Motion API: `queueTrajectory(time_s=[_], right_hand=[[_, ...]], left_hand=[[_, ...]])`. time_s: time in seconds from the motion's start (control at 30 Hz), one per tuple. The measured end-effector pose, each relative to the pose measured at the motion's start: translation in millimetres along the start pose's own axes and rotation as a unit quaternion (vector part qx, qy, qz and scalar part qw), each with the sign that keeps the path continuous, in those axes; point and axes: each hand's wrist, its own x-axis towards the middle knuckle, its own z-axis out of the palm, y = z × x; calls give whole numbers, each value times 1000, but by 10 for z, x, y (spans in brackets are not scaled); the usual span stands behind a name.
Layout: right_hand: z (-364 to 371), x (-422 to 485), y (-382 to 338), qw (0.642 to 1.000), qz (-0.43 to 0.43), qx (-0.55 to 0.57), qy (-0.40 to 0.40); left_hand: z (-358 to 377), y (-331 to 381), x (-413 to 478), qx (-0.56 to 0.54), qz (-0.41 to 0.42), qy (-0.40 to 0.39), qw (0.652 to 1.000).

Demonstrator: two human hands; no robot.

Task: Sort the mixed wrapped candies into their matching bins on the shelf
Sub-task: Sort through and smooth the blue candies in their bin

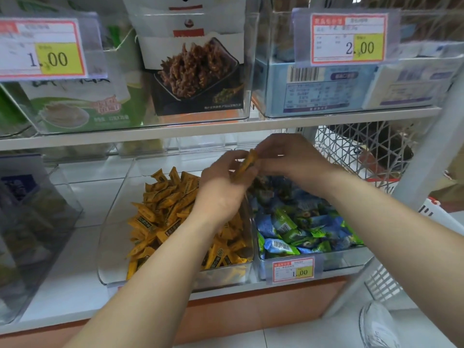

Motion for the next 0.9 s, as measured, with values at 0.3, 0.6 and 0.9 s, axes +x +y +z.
queueTrajectory(time_s=[0.3,0.6,0.9], right_hand=[[210,343,595,946,110,-296,-67],[-169,274,592,769,115,-602,-181],[-28,440,503,863,61,-493,-89]], left_hand=[[-366,-263,15,298,-92,34,950],[-53,-136,-167,178,-21,-173,968],[-36,-260,-153,148,-27,-165,975]])
